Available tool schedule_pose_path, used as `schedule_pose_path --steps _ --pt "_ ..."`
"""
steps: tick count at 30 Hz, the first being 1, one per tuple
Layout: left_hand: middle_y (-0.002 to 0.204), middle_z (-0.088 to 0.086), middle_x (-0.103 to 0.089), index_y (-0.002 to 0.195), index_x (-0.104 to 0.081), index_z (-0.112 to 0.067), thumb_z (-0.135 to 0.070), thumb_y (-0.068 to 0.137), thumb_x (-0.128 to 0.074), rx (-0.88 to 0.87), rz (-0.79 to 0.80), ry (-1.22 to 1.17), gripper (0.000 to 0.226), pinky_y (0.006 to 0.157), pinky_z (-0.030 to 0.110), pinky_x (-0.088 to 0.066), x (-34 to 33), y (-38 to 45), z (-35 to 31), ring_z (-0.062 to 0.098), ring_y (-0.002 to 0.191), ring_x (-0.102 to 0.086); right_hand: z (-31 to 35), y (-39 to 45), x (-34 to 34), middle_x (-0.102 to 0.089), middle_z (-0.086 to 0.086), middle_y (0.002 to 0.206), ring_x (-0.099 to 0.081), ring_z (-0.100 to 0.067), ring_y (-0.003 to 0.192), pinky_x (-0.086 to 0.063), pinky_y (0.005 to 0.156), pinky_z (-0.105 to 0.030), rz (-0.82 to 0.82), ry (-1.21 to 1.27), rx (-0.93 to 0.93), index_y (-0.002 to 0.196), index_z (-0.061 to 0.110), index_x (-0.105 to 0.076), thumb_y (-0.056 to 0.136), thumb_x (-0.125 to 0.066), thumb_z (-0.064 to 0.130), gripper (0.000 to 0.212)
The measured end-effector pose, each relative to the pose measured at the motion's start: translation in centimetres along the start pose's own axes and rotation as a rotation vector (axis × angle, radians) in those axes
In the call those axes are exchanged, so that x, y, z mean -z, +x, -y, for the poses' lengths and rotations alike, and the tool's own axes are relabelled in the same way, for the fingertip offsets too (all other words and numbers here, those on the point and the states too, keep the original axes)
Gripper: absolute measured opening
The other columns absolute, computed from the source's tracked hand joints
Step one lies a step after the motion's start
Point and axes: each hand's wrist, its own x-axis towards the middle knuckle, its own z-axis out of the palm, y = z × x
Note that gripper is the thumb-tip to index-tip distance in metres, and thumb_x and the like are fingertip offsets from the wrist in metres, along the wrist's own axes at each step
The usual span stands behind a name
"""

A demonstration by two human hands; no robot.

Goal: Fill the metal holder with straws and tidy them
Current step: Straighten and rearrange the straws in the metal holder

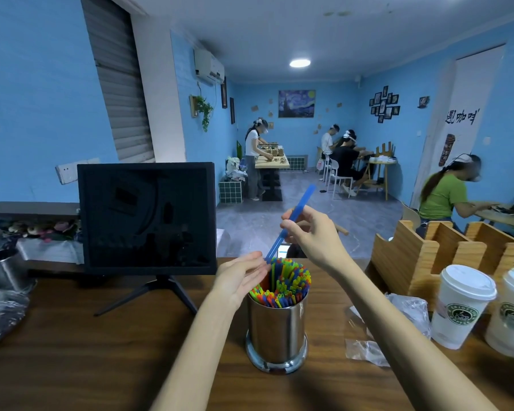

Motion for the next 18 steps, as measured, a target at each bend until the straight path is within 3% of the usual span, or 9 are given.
schedule_pose_path --steps 5,8,10,12,14,16,18 --pt "0.097 0.003 -0.076 0.112 -0.074 -0.010 -0.020 0.095 -0.070 -0.239 -0.186 0.509 0.020 0.053 0.021 -0.054 -0.3 0.4 0.0 0.014 0.074 -0.076 -0.6 0.4 0.2 -0.073 -0.004 0.094 -0.075 -0.009 0.073 -0.063 0.071 -0.030 0.063 -0.109 -0.017 0.102 0.011 -0.066 0.098 -0.065 0.015 0.005" --pt "0.092 -0.005 -0.077 0.108 -0.077 -0.016 -0.024 0.093 -0.071 -0.408 -0.216 0.578 0.018 0.059 0.020 -0.053 -0.6 0.5 -0.1 0.006 0.068 -0.073 -1.8 0.3 -0.4 -0.070 0.003 0.094 -0.074 -0.011 0.070 -0.062 0.076 -0.039 0.166 -0.221 -0.014 0.104 0.014 -0.066 0.098 -0.064 0.017 0.007" --pt "0.097 -0.007 -0.077 0.104 -0.077 -0.023 -0.023 0.093 -0.073 -0.540 -0.135 0.525 0.012 0.069 0.014 -0.053 -1.2 0.4 -0.4 0.003 0.081 -0.073 -2.6 0.1 -1.0 -0.070 0.008 0.095 -0.072 -0.008 0.074 -0.059 0.080 -0.036 0.244 -0.314 0.006 0.104 0.016 -0.067 0.098 -0.064 0.018 0.007" --pt "0.105 -0.008 -0.076 0.110 -0.074 -0.025 -0.017 0.092 -0.074 -0.661 -0.008 0.483 0.020 0.079 0.013 -0.052 -2.0 0.3 -0.9 0.000 0.096 -0.070 -3.2 -0.3 -1.6 -0.066 0.011 0.093 -0.063 -0.003 0.076 -0.050 0.078 -0.031 0.337 -0.397 0.026 0.098 0.024 -0.064 0.097 -0.065 0.018 0.006" --pt "0.109 -0.007 -0.074 0.120 -0.071 -0.021 -0.012 0.092 -0.073 -0.731 0.076 0.490 0.030 0.079 0.012 -0.051 -2.7 0.1 -1.4 -0.002 0.098 -0.069 -3.6 -0.7 -2.0 -0.065 0.009 0.091 -0.058 -0.003 0.077 -0.042 0.076 -0.029 0.414 -0.437 0.044 0.089 0.031 -0.058 0.095 -0.067 0.017 0.017" --pt "0.103 -0.010 -0.074 0.116 -0.074 -0.023 -0.009 0.091 -0.072 -0.810 0.067 0.572 0.028 0.078 0.014 -0.052 -2.8 0.5 -1.5 0.000 0.094 -0.069 -4.0 -0.9 -2.3 -0.070 0.003 0.096 -0.063 -0.013 0.086 -0.048 0.079 -0.031 0.450 -0.440 0.028 0.080 0.038 -0.054 0.093 -0.069 0.016 0.030" --pt "0.096 -0.014 -0.075 0.103 -0.079 -0.025 -0.010 0.090 -0.074 -0.891 0.006 0.701 0.020 0.076 0.013 -0.053 -2.7 0.9 -1.2 0.000 0.089 -0.069 -4.3 -1.0 -2.3 -0.073 -0.001 0.101 -0.067 -0.017 0.093 -0.054 0.085 -0.034 0.482 -0.447 0.014 0.080 0.037 -0.057 0.092 -0.070 0.016 0.028"
